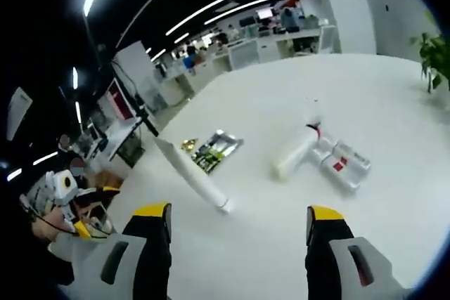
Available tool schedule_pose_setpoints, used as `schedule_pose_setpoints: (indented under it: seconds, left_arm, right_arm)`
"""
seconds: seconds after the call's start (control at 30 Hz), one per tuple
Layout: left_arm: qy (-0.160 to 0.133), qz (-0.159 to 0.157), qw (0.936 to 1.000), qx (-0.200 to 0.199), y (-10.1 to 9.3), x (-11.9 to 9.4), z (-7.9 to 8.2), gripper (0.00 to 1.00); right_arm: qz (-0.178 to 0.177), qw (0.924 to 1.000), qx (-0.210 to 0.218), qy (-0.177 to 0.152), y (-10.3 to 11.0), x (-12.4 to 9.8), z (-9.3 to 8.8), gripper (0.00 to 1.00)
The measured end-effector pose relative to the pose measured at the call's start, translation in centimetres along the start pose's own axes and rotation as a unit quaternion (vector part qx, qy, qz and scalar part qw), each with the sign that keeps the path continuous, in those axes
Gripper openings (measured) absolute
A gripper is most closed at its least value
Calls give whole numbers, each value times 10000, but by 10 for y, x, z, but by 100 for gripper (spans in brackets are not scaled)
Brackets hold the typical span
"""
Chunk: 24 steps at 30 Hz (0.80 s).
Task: Arrange the skincare products in the storage area until every visible bottle or jar stands upright without overlapping.
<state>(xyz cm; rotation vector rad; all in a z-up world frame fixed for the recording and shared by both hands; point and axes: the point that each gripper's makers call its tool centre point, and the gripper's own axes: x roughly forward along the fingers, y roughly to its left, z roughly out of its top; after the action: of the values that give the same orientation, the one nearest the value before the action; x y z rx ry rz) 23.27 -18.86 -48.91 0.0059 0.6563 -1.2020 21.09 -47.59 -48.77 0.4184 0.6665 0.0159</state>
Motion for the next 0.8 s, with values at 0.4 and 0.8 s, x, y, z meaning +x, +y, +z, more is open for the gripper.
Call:
schedule_pose_setpoints:
  seconds: [0.4, 0.8]
  left_arm:
    - [106, -100, 9999, -75, 3, 6, -6, 98]
    - [113, -123, 9997, -189, 11, 13, -8, 97]
  right_arm:
    - [-261, 9978, 522, 315, -8, 34, 3, 78]
    - [-644, 9895, 1274, 207, -32, 72, 26, 74]
